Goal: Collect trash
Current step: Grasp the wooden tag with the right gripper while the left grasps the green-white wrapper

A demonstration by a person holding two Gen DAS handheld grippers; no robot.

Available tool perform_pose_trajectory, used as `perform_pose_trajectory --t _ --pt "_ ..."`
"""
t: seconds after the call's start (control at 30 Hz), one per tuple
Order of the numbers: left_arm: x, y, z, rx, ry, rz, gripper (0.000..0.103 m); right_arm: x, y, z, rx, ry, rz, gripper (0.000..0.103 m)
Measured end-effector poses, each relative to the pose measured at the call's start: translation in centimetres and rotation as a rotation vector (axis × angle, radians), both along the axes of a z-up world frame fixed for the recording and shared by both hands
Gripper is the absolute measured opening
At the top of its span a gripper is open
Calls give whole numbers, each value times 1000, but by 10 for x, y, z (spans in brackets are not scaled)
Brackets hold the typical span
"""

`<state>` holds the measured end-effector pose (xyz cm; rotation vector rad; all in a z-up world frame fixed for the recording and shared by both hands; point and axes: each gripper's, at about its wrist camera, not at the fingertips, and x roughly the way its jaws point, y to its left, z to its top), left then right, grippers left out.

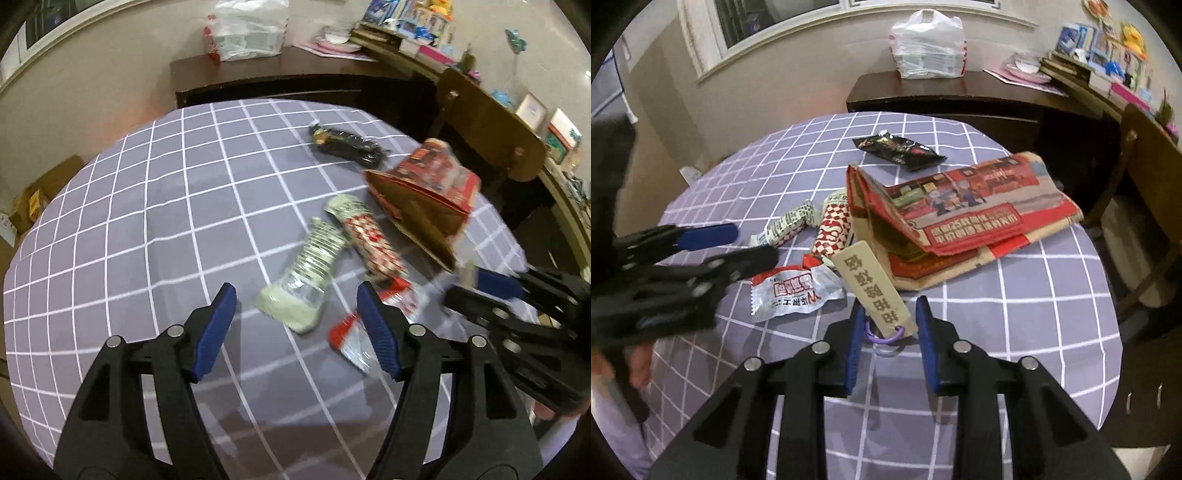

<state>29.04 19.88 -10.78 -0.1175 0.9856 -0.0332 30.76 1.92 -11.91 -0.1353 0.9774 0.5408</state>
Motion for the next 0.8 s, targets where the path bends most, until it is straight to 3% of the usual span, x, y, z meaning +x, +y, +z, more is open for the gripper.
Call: perform_pose_trajectory --t 0.03,0.07,0.2,0.8 --pt "4 1 -2 17 3 11 53 -1 -2 1 7 3 -5 28" --pt "4 -1 0 27 -6 7 40 -4 -4 1 8 1 -10 28" --pt "-1 3 1 11 0 7 28 -3 -9 3 10 3 -28 28" --pt "-66 -11 23 27 -69 32 24 -39 -23 23 -1 -42 -62 28"
